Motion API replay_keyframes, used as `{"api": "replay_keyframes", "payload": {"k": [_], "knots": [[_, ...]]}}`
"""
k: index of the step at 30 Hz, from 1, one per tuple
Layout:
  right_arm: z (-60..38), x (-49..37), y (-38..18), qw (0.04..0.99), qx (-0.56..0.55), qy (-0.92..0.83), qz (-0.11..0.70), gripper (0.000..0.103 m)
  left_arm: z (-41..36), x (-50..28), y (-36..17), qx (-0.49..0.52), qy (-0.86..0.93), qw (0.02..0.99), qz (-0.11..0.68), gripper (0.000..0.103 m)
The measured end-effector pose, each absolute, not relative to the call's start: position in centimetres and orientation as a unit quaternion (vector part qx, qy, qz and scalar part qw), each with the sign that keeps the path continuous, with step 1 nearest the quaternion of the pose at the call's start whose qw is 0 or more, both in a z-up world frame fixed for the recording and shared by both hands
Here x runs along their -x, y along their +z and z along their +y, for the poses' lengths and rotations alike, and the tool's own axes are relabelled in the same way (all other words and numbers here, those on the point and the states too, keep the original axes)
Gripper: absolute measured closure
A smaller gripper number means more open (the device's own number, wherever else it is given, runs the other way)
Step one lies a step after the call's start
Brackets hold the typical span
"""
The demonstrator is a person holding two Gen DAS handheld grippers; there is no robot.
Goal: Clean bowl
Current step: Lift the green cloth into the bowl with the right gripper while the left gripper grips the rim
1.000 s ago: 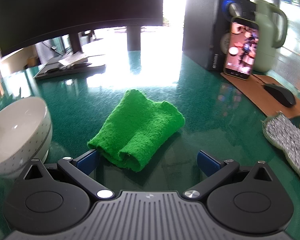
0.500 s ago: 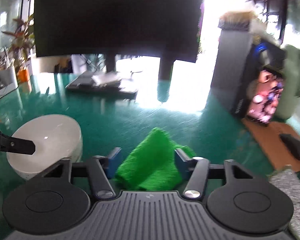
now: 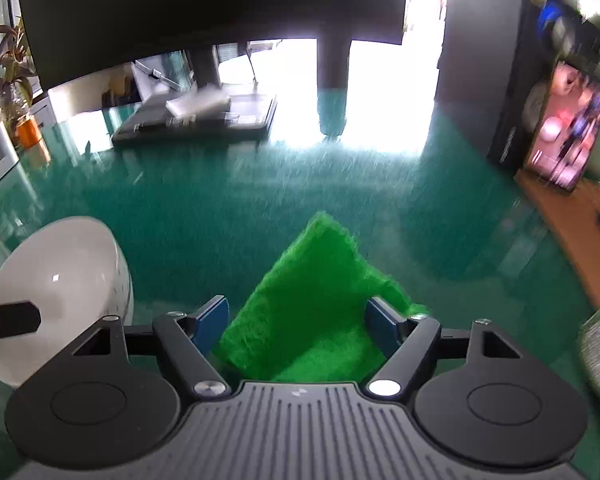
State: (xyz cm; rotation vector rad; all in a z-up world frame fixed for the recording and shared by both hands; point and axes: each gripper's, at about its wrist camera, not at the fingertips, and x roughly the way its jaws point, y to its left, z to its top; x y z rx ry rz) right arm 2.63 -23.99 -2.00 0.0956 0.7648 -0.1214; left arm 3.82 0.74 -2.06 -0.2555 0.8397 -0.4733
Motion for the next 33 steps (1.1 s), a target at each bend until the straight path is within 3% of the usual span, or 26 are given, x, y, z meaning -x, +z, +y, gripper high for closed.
{"api": "replay_keyframes", "payload": {"k": [1,2,4,13,16,26,33], "knots": [[-23.9,-2.5,-2.0,0.926,-0.042,-0.059,0.37,0.042,0.7,-3.8,-2.0,0.12,-0.227,0.879,0.402,0.069],[-23.9,-2.2,-1.9,0.928,-0.043,-0.054,0.366,0.065,0.7,-3.8,-2.0,0.118,-0.228,0.879,0.401,0.069],[-24.6,-1.5,-1.6,0.928,-0.066,-0.034,0.364,0.089,0.7,-3.6,-1.8,0.115,-0.23,0.88,0.398,0.071],[-26.4,1.2,5.4,0.932,-0.14,0.101,0.317,0.089,1.7,-3.6,-1.9,0.137,-0.235,0.877,0.396,0.08],[-23.0,0.7,7.0,0.924,-0.096,0.181,0.323,0.089,2.6,-3.9,-2.3,0.173,-0.239,0.867,0.401,0.082],[-16.8,-5.2,2.2,0.849,0.011,0.246,0.468,0.089,3.0,-4.5,-2.5,0.19,-0.242,0.862,0.403,0.085],[-15.3,-5.2,1.4,0.849,0.051,0.226,0.474,0.09,3.1,-5.0,-2.6,0.189,-0.246,0.862,0.401,0.085]]}}
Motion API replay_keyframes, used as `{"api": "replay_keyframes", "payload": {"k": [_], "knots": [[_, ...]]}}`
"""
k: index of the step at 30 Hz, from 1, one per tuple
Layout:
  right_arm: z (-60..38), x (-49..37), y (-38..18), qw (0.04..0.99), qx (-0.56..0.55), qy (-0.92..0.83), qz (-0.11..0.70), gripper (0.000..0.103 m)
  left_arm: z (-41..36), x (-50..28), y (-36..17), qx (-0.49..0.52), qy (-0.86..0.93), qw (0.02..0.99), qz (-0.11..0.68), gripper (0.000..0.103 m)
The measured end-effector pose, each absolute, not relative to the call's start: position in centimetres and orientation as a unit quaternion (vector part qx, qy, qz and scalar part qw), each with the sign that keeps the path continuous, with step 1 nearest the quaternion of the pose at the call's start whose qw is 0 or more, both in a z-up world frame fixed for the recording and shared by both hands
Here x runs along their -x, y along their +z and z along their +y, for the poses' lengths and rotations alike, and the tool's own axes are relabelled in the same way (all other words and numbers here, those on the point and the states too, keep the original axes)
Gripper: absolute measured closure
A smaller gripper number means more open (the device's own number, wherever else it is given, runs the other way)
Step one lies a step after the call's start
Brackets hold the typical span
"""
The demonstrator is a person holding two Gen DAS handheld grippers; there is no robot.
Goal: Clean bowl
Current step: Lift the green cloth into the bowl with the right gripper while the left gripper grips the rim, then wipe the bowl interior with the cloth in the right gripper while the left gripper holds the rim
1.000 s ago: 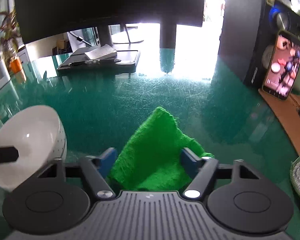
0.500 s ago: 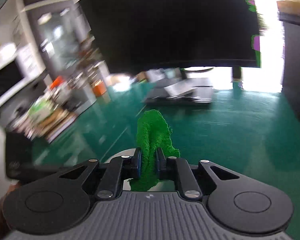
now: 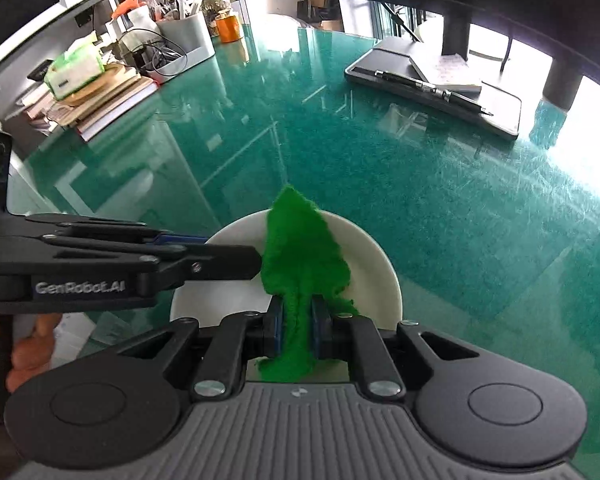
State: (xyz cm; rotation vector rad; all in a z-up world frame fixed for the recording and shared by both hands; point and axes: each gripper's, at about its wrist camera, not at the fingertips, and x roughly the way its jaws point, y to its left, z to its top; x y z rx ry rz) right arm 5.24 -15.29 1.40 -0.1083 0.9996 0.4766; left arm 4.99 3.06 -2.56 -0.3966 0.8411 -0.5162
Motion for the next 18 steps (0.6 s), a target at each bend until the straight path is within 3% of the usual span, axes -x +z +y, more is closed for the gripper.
{"api": "replay_keyframes", "payload": {"k": [3,4,5,7,12,15,18], "knots": [[-14.6,-4.7,1.4,0.849,0.081,0.231,0.467,0.088,3.3,-5.3,-2.7,0.197,-0.246,0.859,0.402,0.085],[-14.6,-4.7,1.2,0.849,0.087,0.233,0.466,0.078,3.4,-5.3,-2.7,0.202,-0.247,0.858,0.403,0.085],[-14.4,-4.1,1.4,0.85,0.108,0.24,0.457,0.055,3.6,-5.4,-2.8,0.207,-0.247,0.856,0.404,0.085],[-14.3,-3.9,1.7,0.854,0.125,0.244,0.443,0.042,4.0,-5.4,-2.6,0.218,-0.246,0.855,0.401,0.085],[-14.9,-2.5,3.7,0.869,0.134,0.246,0.407,0.05,4.6,-5.3,-1.7,0.214,-0.24,0.864,0.387,0.085],[-14.7,-3.0,3.5,0.867,0.138,0.247,0.41,0.074,4.4,-5.5,-1.9,0.21,-0.242,0.862,0.392,0.084],[-14.2,-3.9,2.7,0.859,0.143,0.251,0.423,0.077,3.9,-5.6,-2.2,0.199,-0.242,0.863,0.397,0.085]]}}
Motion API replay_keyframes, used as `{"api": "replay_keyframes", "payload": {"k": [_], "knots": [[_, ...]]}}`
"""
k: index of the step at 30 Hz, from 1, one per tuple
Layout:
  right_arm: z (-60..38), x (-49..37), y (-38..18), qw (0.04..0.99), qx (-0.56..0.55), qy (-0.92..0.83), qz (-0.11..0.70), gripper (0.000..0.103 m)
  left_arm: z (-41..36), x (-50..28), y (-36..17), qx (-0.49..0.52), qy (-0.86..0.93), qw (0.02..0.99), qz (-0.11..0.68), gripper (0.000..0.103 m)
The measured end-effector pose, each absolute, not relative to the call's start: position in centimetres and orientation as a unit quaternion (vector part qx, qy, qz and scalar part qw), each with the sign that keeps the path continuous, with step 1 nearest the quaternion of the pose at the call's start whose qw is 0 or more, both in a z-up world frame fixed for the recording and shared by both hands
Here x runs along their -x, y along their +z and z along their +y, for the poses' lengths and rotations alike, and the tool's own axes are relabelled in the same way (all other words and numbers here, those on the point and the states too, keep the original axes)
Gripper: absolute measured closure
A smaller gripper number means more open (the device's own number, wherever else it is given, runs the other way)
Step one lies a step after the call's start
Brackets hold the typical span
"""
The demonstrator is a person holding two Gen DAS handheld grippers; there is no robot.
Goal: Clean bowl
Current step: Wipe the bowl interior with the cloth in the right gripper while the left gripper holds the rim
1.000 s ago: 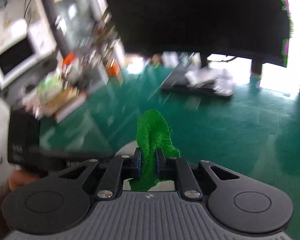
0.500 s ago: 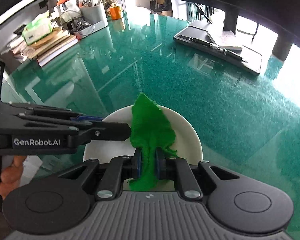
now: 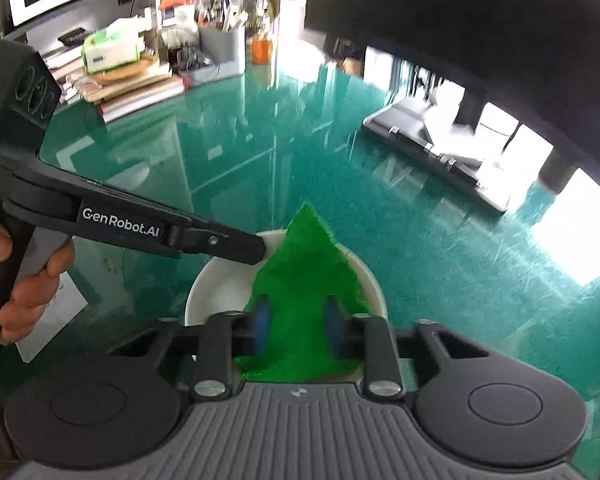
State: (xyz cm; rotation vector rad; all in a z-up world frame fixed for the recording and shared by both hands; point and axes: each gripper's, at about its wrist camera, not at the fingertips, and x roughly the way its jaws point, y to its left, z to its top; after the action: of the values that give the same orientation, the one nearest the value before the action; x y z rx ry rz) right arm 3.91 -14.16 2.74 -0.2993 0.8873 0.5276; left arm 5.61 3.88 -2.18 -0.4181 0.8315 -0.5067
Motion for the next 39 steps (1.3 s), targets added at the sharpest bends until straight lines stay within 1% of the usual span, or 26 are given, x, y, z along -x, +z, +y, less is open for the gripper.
{"api": "replay_keyframes", "payload": {"k": [3,4,8,11,15,18,21,24,25,26,28,29,30,31,32,34,36,37,39], "knots": [[-13.6,-5.1,1.4,0.854,0.154,0.247,0.432,0.079,3.6,-5.6,-2.3,0.196,-0.245,0.862,0.399,0.087],[-13.5,-5.4,1.1,0.852,0.155,0.247,0.436,0.083,3.7,-5.6,-2.4,0.198,-0.247,0.86,0.399,0.087],[-12.9,-6.0,0.9,0.843,0.164,0.259,0.442,0.092,4.0,-6.0,-2.7,0.212,-0.251,0.854,0.404,0.087],[-12.1,-6.1,1.0,0.833,0.176,0.274,0.447,0.093,4.1,-6.1,-2.8,0.217,-0.248,0.853,0.405,0.087],[-12.1,-6.4,1.4,0.806,0.151,0.313,0.479,0.093,3.6,-6.2,-3.2,0.204,-0.239,0.855,0.412,0.087],[-11.8,-5.4,1.7,0.793,0.194,0.315,0.484,0.094,3.2,-6.1,-3.4,0.195,-0.239,0.856,0.414,0.087],[-11.7,-4.9,1.9,0.796,0.221,0.294,0.48,0.091,3.3,-6.2,-3.5,0.198,-0.24,0.856,0.414,0.087],[-11.9,-4.3,2.6,0.803,0.226,0.285,0.472,0.084,3.5,-6.1,-3.5,0.202,-0.242,0.854,0.414,0.087],[-12.0,-4.3,2.8,0.803,0.221,0.288,0.472,0.072,3.5,-6.2,-3.6,0.205,-0.243,0.853,0.414,0.087],[-12.0,-4.1,3.1,0.807,0.215,0.29,0.468,0.057,3.6,-6.2,-3.6,0.208,-0.244,0.851,0.415,0.087],[-12.0,-4.2,3.1,0.809,0.215,0.289,0.464,0.045,3.7,-6.3,-3.7,0.211,-0.245,0.85,0.416,0.087],[-12.0,-4.3,3.0,0.81,0.214,0.289,0.464,0.044,3.7,-6.3,-3.7,0.211,-0.246,0.85,0.416,0.087],[-12.0,-4.6,2.7,0.809,0.204,0.292,0.467,0.045,3.7,-6.3,-3.8,0.212,-0.246,0.85,0.416,0.087],[-12.0,-4.8,2.5,0.808,0.196,0.295,0.471,0.05,3.7,-6.3,-3.8,0.212,-0.245,0.85,0.416,0.087],[-12.0,-5.1,2.2,0.805,0.19,0.299,0.475,0.062,3.7,-6.3,-3.8,0.212,-0.245,0.85,0.416,0.087],[-12.1,-5.3,1.7,0.807,0.183,0.3,0.475,0.065,3.7,-6.4,-3.8,0.214,-0.245,0.849,0.416,0.087],[-12.0,-5.3,1.8,0.81,0.19,0.293,0.471,0.08,3.8,-6.4,-3.9,0.215,-0.245,0.849,0.417,0.087],[-11.9,-5.2,1.8,0.814,0.206,0.279,0.466,0.089,3.7,-6.4,-3.9,0.214,-0.245,0.849,0.416,0.087],[-11.8,-5.3,1.9,0.821,0.23,0.255,0.457,0.09,3.7,-6.4,-3.9,0.213,-0.245,0.849,0.416,0.086]]}}
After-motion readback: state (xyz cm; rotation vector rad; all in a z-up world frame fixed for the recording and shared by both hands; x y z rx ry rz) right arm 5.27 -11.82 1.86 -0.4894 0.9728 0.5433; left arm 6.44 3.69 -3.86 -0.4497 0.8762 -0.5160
